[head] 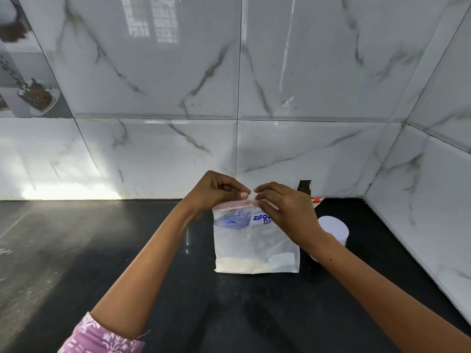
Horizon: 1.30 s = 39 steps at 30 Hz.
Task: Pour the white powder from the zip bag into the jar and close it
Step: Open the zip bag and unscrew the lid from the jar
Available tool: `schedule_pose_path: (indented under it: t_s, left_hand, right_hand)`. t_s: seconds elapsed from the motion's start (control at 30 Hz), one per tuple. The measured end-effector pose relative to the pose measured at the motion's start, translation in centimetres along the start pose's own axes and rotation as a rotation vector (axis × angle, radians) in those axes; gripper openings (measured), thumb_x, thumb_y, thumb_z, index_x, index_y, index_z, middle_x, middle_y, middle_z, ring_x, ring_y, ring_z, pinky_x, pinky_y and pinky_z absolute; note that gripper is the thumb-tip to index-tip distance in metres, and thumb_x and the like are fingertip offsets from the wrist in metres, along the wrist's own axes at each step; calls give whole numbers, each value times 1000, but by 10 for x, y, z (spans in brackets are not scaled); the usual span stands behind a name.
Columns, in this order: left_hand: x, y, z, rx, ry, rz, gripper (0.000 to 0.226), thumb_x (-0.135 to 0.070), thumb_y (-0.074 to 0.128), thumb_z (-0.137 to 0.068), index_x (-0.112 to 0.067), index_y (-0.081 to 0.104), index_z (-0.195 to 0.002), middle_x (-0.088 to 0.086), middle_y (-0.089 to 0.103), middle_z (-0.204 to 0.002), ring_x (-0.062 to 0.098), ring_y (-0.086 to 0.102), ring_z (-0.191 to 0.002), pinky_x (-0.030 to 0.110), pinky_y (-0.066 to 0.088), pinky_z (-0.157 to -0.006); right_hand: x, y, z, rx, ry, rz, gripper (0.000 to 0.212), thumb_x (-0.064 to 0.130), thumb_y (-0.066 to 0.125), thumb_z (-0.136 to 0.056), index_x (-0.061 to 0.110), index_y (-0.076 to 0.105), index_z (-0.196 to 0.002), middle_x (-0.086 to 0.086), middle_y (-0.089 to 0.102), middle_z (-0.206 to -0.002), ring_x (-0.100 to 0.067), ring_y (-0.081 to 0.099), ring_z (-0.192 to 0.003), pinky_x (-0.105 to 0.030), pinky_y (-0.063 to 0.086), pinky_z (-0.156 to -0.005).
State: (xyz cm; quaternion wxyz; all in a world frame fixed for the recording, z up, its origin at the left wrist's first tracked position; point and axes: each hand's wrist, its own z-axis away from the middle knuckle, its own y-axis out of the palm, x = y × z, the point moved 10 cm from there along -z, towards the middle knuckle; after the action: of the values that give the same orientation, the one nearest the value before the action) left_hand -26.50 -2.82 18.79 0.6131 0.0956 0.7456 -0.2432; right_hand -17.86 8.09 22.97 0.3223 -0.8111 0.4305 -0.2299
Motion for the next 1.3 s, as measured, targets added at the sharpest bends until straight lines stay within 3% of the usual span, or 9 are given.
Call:
schedule_pose_path:
  t_s: [0.2, 0.4, 0.53, 0.63, 0.77, 0.87, 1.0, 1.1, 1.3]
  left_hand:
    - [-2, 3, 5, 17, -33, -2, 15, 0, 74, -76, -2, 74, -90, 2, 76, -80, 12, 71, -79, 16, 53, -72]
    - [-4, 0, 7, -12, -25, 19, 15, 5, 71, -78, -3, 73, -90, 6, 74, -74, 12, 69, -74, 17, 53, -73]
    - [-4, -4, 11, -55, -33, 88, 13, -1, 77, -74, -9, 68, -80, 9, 74, -71, 16, 70, -71, 20, 55, -69]
    - [-6, -9, 13, -125, -11, 87, 16, 3, 76, -73, -7, 64, -76, 14, 70, -68, 17, 68, -65, 21, 54, -65]
    - [-41, -11, 25, -230, 243, -323, 8, -3, 72, -80, -9, 70, -85, 4, 72, -82, 10, 64, -73, 18, 50, -69]
    - [-70, 10, 43, -162, 508, -728, 9, -20, 68, -86, -16, 72, -92, -5, 71, -87, 11, 55, -79, 23, 40, -68]
    - [-61, 25, 47, -74, 522, -1211, 24, -29, 51, -96, -17, 69, -105, 0, 70, -97, 23, 53, -94, 30, 29, -76]
    - [-58, 25, 50, -119, 512, -1299, 22, -18, 44, -97, -16, 65, -105, 3, 68, -97, 26, 52, -95, 32, 32, -77]
    - [-40, 17, 52, -69, 438, -1159, 19, -4, 45, -94, -13, 58, -104, 5, 65, -96, 24, 46, -92, 34, 42, -72]
  right_hand:
    - [-1, 6, -2, 46, 89, -48, 22, 16, 75, -77, 6, 70, -96, -8, 72, -100, -25, 69, -85, -38, 58, -64]
    - [19, -6, 4, -126, -78, 85, 23, 15, 80, -70, 6, 75, -90, -12, 74, -101, -25, 73, -81, -31, 59, -68]
    - [24, -6, 9, -183, -108, 106, 13, 17, 76, -76, 7, 76, -85, -11, 73, -104, -24, 73, -80, -30, 59, -68]
    - [23, 0, 5, -119, -71, 96, 9, 17, 72, -80, 8, 72, -81, -11, 74, -93, -22, 71, -75, -26, 56, -61]
    - [8, 23, -1, 86, 63, 93, 9, 11, 71, -80, 10, 63, -85, -8, 68, -75, -22, 62, -57, -22, 41, -50]
    - [-3, 27, -2, 151, 105, 101, 5, 11, 62, -87, 10, 60, -91, -10, 69, -77, -26, 62, -60, -27, 43, -51]
    - [-15, 29, -4, 213, 151, 58, 10, 23, 53, -94, 13, 55, -97, -6, 68, -84, -24, 61, -68, -25, 35, -56]
    - [-24, 27, -2, 257, 182, 16, 21, 34, 51, -94, 13, 55, -98, -6, 70, -82, -25, 63, -70, -30, 42, -57]
    - [-52, 13, 9, 341, 146, 14, 24, 30, 54, -93, 10, 66, -97, -4, 69, -94, -22, 62, -86, -39, 49, -73]
